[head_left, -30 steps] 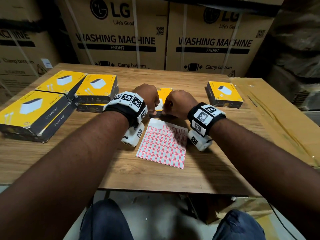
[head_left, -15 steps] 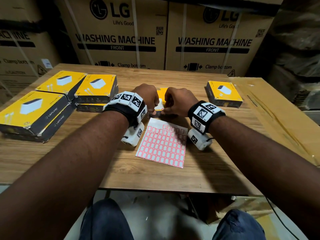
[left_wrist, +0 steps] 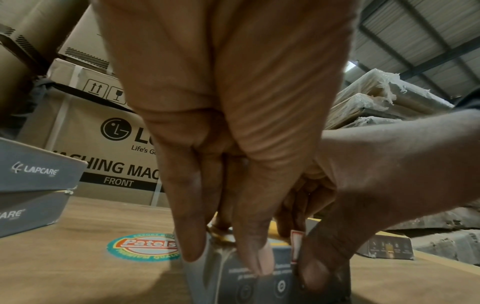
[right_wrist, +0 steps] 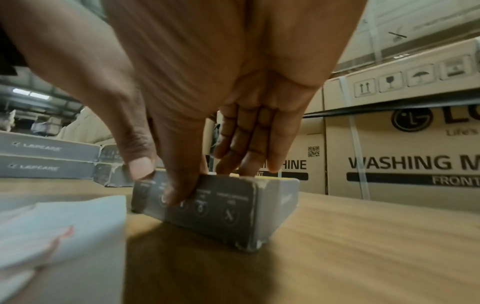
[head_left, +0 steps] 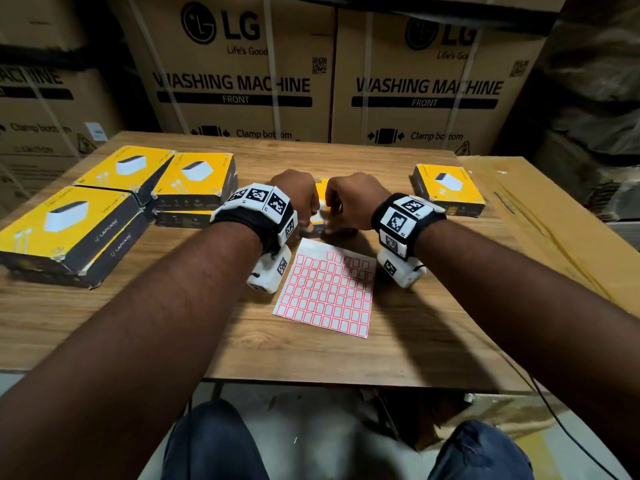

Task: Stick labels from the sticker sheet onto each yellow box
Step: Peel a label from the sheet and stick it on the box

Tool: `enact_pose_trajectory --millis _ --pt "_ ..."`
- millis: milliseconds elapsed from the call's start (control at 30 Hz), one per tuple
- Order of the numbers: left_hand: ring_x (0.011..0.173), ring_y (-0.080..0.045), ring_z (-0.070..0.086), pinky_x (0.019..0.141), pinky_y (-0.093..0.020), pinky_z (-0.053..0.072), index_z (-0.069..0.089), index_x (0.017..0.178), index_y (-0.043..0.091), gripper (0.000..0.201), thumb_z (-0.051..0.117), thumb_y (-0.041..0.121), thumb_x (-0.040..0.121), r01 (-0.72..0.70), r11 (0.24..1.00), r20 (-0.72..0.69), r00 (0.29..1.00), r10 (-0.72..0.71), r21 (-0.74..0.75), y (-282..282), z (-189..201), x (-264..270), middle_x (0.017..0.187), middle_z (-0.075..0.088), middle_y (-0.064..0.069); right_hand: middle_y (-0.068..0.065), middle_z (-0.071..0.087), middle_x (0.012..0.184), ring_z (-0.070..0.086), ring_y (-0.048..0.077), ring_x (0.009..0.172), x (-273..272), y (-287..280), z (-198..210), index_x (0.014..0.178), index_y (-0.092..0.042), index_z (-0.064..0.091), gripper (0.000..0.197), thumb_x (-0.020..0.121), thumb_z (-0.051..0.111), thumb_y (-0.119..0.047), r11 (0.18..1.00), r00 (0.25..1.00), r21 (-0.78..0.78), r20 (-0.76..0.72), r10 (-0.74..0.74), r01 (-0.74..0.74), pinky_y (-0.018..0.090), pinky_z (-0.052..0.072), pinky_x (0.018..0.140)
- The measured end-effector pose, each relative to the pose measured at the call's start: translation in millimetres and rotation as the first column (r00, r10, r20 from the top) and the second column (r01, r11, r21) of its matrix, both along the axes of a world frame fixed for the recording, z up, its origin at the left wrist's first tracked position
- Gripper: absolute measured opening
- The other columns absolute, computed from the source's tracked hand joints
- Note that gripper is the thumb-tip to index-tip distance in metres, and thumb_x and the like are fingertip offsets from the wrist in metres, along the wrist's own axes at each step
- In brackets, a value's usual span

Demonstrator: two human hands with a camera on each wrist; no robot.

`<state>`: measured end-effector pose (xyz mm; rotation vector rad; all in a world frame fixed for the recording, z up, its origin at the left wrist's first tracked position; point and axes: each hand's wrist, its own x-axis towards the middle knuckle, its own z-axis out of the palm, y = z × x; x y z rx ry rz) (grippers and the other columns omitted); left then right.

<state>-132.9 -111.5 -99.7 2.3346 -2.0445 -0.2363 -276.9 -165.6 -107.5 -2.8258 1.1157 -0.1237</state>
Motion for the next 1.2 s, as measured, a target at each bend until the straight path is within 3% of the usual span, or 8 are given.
enact_pose_trajectory --millis 133,300,400,567,733,933,1067,1200 --pt "0.095 -0.018 0.066 0.085 -0.033 0.055 0.074 0.107 0.02 0.044 0.088 0.02 0.065 -0.001 1.0 -0.008 1.0 0.002 0.006 1.0 0.7 0.0 0.103 0.072 0.003 -0.004 0.069 0.093 0.062 0.017 0.086 4.6 -4.0 8.1 0.1 -0.019 0.063 0.046 0.067 0.084 -0.041 0.997 0.992 -0.043 -0.113 0.053 -0.058 0.029 0.049 0.07" --pt "0.091 -0.018 0.067 0.077 -0.028 0.053 0.074 0.104 0.021 0.043 0.088 0.019 0.063 -0.01 1.0 -0.027 1.0 0.01 -0.005 2.1 0.9 0.1 0.101 0.072 0.004 -0.006 0.067 0.088 0.06 0.016 0.081 15.4 -12.2 14.4 0.094 -0.022 0.067 0.054 0.056 0.086 -0.056 0.999 0.983 -0.022 -0.179 0.044 -0.049 0.026 0.046 0.067" --pt "0.092 -0.017 0.067 0.077 -0.027 0.052 0.075 0.105 0.019 0.044 0.089 0.018 0.063 -0.012 1.0 -0.044 0.999 0.012 -0.012 2.3 0.4 -0.5 0.101 0.073 0.003 -0.009 0.066 0.082 0.06 0.014 0.078 21.3 -24.4 17.3 0.082 -0.027 0.067 0.049 0.05 0.088 -0.057 0.998 0.982 0.062 -0.187 0.015 -0.003 0.025 0.046 0.066" --pt "0.093 -0.018 0.068 0.077 -0.025 0.051 0.075 0.106 0.019 0.047 0.089 0.019 0.061 -0.015 1.0 -0.051 0.999 0.014 -0.024 2.6 0.0 -0.1 0.102 0.074 0.002 -0.007 0.065 0.072 0.058 0.014 0.07 34.9 -48.9 15.2 0.075 -0.026 0.065 0.031 0.063 0.087 -0.044 0.961 0.963 0.266 -0.27 -0.005 0.08 0.022 0.047 0.062" --pt "0.094 -0.017 0.068 0.078 -0.024 0.051 0.075 0.106 0.02 0.049 0.09 0.021 0.06 -0.023 0.999 -0.059 0.998 0.021 -0.024 0.9 -1.7 1.6 0.103 0.074 0.003 -0.004 0.063 0.061 0.056 0.015 0.064 41.6 -63.4 11.9 0.081 -0.02 0.067 0.028 0.067 0.087 -0.033 0.876 0.973 0.467 -0.233 -0.01 0.121 0.028 0.047 0.068" --pt "0.091 -0.016 0.068 0.079 -0.025 0.052 0.075 0.106 0.02 0.05 0.091 0.022 0.06 -0.025 1.0 -0.092 0.995 0.026 0.01 -0.4 0.6 5.2 0.102 0.074 0.004 0.005 0.06 0.082 0.052 0.016 0.07 36.2 -58.1 7.2 0.094 -0.016 0.064 0.029 0.078 0.077 -0.036 0.87 0.967 0.484 -0.252 0.038 0.092 0.026 0.045 0.064" --pt "0.089 -0.016 0.068 0.081 -0.028 0.055 0.075 0.106 0.02 0.046 0.09 0.023 0.062 -0.033 0.999 -0.091 0.995 0.033 0.003 -0.1 0.6 4.7 0.102 0.074 0.004 -0.001 0.062 0.076 0.053 0.015 0.068 33.0 -52.6 6.0 0.092 -0.018 0.065 0.035 0.074 0.079 -0.045 0.908 0.972 0.412 -0.233 0.024 0.076 0.027 0.044 0.065" --pt "0.073 -0.014 0.064 0.075 -0.027 0.054 0.077 0.099 0.02 0.03 0.083 0.034 0.073 -0.069 0.997 -0.105 0.992 0.065 -0.032 0.9 1.9 -0.9 0.097 0.074 0.002 -0.002 0.061 0.077 0.055 0.014 0.074 20.4 -51.6 6.2 0.083 -0.02 0.059 0.017 0.083 0.075 -0.024 0.87 0.997 0.491 -0.077 -0.008 0.045 0.025 0.046 0.064"
